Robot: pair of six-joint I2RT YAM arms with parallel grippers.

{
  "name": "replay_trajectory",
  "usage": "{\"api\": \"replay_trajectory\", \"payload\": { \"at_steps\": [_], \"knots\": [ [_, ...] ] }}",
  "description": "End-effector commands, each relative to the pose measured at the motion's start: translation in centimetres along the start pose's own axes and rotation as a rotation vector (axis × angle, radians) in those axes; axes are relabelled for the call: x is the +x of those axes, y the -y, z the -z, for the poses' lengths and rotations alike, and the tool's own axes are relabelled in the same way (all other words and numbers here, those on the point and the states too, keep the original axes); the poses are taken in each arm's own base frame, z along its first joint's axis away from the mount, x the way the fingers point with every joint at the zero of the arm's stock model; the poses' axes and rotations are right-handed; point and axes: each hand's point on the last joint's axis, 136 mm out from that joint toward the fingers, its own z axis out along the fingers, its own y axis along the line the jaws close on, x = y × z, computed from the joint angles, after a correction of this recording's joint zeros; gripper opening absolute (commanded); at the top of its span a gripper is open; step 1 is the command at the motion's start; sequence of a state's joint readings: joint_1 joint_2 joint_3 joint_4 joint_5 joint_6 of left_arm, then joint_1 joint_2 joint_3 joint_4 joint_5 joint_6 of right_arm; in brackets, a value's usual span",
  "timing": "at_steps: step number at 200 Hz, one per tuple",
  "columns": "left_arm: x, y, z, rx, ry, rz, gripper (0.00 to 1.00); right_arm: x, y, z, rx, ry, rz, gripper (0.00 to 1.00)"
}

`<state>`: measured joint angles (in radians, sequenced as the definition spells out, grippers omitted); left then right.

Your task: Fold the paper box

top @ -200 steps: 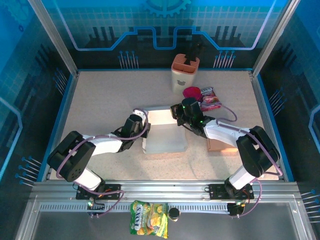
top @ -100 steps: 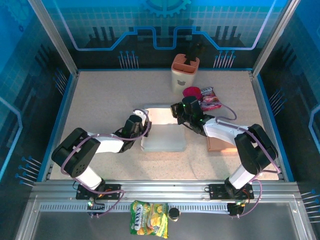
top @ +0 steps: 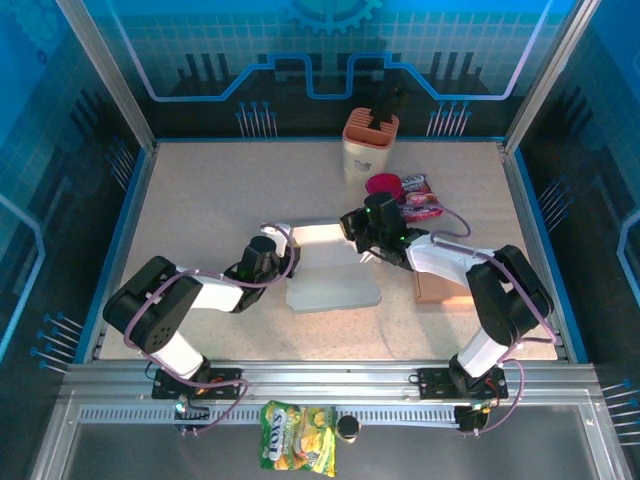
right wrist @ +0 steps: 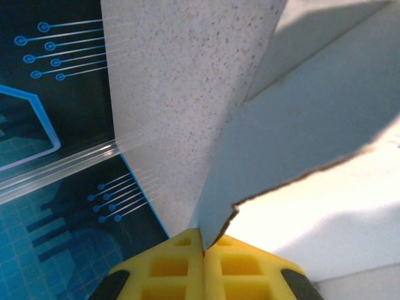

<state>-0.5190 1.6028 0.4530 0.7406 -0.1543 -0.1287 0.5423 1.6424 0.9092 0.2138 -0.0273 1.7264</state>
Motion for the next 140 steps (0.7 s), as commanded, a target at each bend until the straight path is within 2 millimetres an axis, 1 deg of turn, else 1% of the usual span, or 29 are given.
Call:
{"api": "replay_trajectory", "payload": {
  "at_steps": [1,22,56,62,66,75,82,95,115,132,140],
  "knots": [
    [-0.9,1.9,0.1,0.110,0.038,-0.008,0.19,0.1,2.3,-0.4,0.081,-0.035,0.018,0.00],
    [-0.9,2.3,0.2,0.130,0.026,-0.003,0.20,0.0,2.2,-0.3,0.076,-0.031,0.021,0.00],
    [-0.9,2.0,0.8,0.103,0.031,0.014,0.19,-0.2,1.6,0.3,0.055,-0.012,0.033,0.00],
    [-1.0,2.0,0.9,0.100,0.031,0.013,0.20,-0.1,1.4,0.4,0.051,-0.009,0.038,0.00],
    [-1.0,2.1,1.0,0.098,0.033,0.014,0.23,-0.1,1.4,0.4,0.051,-0.009,0.041,0.00],
    [-1.1,2.3,1.2,0.096,0.035,0.017,0.35,0.0,1.2,0.6,0.048,-0.004,0.049,0.00],
    [-1.1,2.5,1.3,0.101,0.033,0.020,0.39,-0.1,1.1,0.7,0.048,0.001,0.052,0.00],
    [-1.4,3.1,1.8,0.122,0.031,0.031,0.39,0.0,1.0,0.9,0.047,0.012,0.059,0.00],
    [-1.6,3.8,2.6,0.147,0.034,0.049,0.37,-0.2,1.1,1.1,0.048,0.027,0.063,0.00],
    [-1.6,4.1,3.2,0.167,0.027,0.067,0.39,-0.3,1.1,1.3,0.044,0.038,0.070,0.00],
    [-1.2,4.2,3.4,0.177,0.011,0.069,0.41,-0.3,1.0,1.3,0.043,0.037,0.071,0.00]
  ]
}}
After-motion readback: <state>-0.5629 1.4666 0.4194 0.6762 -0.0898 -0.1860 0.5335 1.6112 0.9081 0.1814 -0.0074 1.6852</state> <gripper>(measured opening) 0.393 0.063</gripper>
